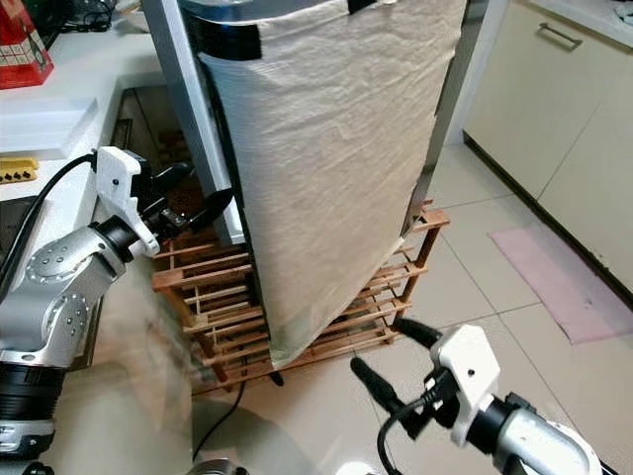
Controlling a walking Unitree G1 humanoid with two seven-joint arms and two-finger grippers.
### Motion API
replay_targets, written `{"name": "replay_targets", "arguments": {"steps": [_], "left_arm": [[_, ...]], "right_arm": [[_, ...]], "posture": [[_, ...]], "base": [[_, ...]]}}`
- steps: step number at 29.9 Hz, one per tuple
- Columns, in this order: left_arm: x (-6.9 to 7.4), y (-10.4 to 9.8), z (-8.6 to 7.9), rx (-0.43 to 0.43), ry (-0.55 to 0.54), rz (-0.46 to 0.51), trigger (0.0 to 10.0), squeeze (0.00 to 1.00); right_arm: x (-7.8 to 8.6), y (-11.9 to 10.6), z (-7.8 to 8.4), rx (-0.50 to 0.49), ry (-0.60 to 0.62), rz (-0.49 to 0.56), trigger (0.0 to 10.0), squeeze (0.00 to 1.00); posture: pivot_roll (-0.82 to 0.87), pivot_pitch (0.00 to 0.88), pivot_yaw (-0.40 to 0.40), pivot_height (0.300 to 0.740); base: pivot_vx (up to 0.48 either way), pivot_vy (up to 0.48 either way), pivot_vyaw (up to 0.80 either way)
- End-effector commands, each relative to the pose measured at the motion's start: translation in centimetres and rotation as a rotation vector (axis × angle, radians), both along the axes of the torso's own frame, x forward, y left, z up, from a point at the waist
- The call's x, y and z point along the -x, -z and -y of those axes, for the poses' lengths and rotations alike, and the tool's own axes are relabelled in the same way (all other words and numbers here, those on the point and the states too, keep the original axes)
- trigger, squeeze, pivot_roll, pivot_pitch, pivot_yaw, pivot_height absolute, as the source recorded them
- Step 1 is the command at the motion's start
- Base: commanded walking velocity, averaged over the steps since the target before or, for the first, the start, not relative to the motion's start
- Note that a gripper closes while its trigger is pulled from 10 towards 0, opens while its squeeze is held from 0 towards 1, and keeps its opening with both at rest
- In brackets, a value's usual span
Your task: Restocking fridge
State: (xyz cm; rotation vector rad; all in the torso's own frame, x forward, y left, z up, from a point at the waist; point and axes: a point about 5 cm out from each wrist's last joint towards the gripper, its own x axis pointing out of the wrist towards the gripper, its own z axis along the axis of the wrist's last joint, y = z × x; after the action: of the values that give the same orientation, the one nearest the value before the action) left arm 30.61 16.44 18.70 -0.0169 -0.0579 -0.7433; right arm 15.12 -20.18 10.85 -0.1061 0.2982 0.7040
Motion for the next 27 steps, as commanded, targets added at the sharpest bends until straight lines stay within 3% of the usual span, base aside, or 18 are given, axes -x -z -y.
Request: {"name": "replay_targets", "arguments": {"steps": [1, 3, 4, 5, 11, 13, 17, 19, 20, 24, 27], "left_arm": [[0.5, -0.4, 0.6, 0.007, 0.072, -0.004, 10.0, 0.00], [2.6, -1.1, 2.2, 0.082, 0.298, -0.047, 10.0, 0.00], [2.6, -1.1, 2.2, 0.082, 0.298, -0.047, 10.0, 0.00], [4.5, -1.6, 3.3, 0.115, 0.475, -0.080, 10.0, 0.00], [6.2, -2.1, 4.1, 0.158, 0.627, -0.116, 10.0, 0.00], [5.9, -2.3, 3.9, 0.166, 0.588, -0.102, 10.0, 0.00], [5.1, -2.2, 3.4, 0.157, 0.494, -0.082, 10.0, 0.00], [2.7, -1.5, 1.7, 0.142, 0.234, -0.061, 10.0, 0.00], [2.7, -1.5, 1.7, 0.142, 0.234, -0.061, 10.0, 0.00], [0.8, -0.7, 0.0, 0.131, -0.040, -0.062, 10.0, 0.00], [0.2, 0.1, -1.3, 0.126, -0.208, -0.055, 10.0, 0.00]], "right_arm": [[-0.1, -0.1, 1.0, 0.031, 0.037, 0.017, 10.0, 0.00], [-0.7, 0.8, 3.5, 0.059, 0.242, 0.015, 10.0, 0.00], [-0.7, 0.8, 3.5, 0.059, 0.242, 0.015, 10.0, 0.00], [-1.1, 2.1, 6.6, 0.135, 0.492, 0.001, 10.0, 0.00], [-0.1, 3.5, 9.5, 0.182, 0.743, -0.045, 10.0, 0.00], [0.7, 4.6, 10.1, 0.236, 0.789, -0.091, 10.0, 0.00], [1.2, 5.5, 10.1, 0.251, 0.816, -0.116, 10.0, 0.00], [1.4, 5.9, 9.7, 0.252, 0.847, -0.122, 10.0, 0.00], [1.4, 5.9, 9.7, 0.252, 0.847, -0.122, 10.0, 0.00], [1.4, 5.8, 10.0, 0.247, 0.902, -0.102, 10.0, 0.00], [1.4, 5.6, 10.2, 0.241, 0.936, -0.079, 10.0, 0.00]], "posture": [[0.06, 0.005, 0.037, 0.740], [0.06, 0.002, 0.042, 0.740], [0.06, 0.002, 0.042, 0.740], [0.06, 0.001, 0.044, 0.740], [0.05, 0.000, 0.045, 0.740], [0.05, 0.000, 0.046, 0.740], [0.05, 0.000, 0.046, 0.740], [0.05, 0.000, 0.048, 0.740], [0.05, 0.000, 0.048, 0.740], [0.05, 0.007, 0.050, 0.740], [0.05, 0.011, 0.049, 0.740]], "base": [[0.000, 0.000, 0.00], [0.000, 0.000, 0.00], [0.000, 0.000, 0.00], [0.000, 0.000, 0.00], [0.000, 0.000, 0.00], [0.000, 0.000, 0.00], [0.000, 0.000, 0.00], [0.000, 0.000, 0.00], [0.000, 0.000, 0.00], [0.000, 0.000, 0.00], [0.000, 0.000, 0.00]]}}
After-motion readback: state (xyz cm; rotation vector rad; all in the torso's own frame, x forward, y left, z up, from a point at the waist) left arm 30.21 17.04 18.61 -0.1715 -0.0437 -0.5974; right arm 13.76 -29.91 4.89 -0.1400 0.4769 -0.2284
